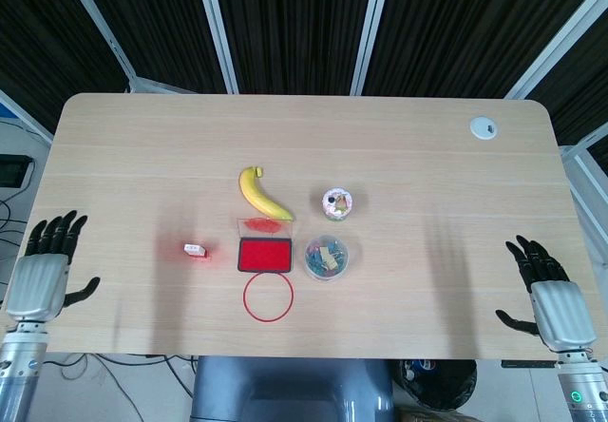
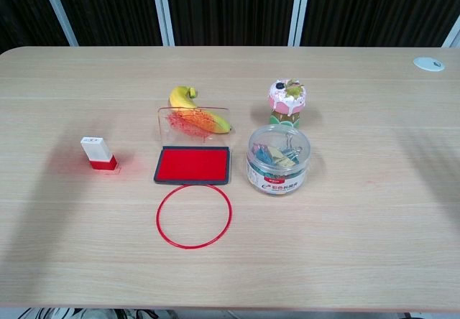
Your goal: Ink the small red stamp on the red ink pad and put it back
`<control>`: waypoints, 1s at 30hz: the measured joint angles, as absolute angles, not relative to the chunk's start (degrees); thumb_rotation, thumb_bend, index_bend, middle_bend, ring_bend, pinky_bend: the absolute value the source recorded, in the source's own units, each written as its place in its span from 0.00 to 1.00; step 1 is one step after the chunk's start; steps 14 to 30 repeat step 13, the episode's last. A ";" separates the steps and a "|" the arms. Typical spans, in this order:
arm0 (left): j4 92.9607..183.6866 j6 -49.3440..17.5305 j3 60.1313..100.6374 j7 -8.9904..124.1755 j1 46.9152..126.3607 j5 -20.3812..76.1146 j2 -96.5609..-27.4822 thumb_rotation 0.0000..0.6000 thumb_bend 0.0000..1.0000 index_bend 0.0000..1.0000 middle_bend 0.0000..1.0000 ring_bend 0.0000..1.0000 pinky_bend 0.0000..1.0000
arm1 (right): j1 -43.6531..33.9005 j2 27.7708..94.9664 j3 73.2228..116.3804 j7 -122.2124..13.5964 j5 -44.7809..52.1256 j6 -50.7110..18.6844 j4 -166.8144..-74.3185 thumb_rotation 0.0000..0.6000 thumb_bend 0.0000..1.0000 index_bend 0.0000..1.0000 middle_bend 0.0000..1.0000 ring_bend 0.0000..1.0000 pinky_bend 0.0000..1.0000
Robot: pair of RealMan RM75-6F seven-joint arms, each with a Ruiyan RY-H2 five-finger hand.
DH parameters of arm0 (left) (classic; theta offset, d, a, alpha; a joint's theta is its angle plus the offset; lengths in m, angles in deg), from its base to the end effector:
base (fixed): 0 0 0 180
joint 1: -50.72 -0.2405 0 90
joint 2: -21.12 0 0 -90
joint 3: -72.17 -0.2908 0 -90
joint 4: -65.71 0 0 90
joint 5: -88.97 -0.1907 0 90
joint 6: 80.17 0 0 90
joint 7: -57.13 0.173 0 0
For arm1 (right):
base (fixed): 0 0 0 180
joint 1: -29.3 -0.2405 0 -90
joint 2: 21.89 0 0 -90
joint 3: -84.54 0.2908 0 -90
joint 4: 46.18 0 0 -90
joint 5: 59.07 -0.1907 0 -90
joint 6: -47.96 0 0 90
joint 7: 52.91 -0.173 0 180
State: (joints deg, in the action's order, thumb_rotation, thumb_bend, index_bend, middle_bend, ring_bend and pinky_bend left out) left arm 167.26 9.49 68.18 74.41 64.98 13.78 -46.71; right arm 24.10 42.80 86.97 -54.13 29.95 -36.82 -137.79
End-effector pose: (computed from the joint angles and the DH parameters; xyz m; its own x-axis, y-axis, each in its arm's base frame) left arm -0.3037 0.2352 0.1596 0.4768 0.0339 0.8784 0.8784 0.0186 -0.4775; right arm -0.3275 -0.2114 0.1837 0.3833 -0.0136 0.9235 -0.9219 -0.0669 0.3817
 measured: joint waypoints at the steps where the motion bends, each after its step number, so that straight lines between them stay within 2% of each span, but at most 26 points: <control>1: 166.76 10.17 67.64 73.26 64.04 13.13 -46.42 1.00 0.17 0.00 0.00 0.00 0.02 | 24.16 43.03 87.03 -54.14 30.33 -37.35 -137.45 1.00 0.10 0.00 0.00 0.00 0.18; 7: 163.45 12.30 65.77 67.88 60.45 10.22 -45.09 1.00 0.17 0.00 0.00 0.00 0.02 | 24.53 44.57 87.20 -53.52 31.73 -39.30 -135.23 1.00 0.10 0.00 0.00 0.00 0.18; 30: 162.83 11.73 66.35 67.51 60.31 8.90 -45.31 1.00 0.17 0.00 0.00 0.00 0.02 | 24.59 44.61 87.21 -52.92 30.98 -38.80 -135.28 1.00 0.10 0.00 0.00 0.00 0.18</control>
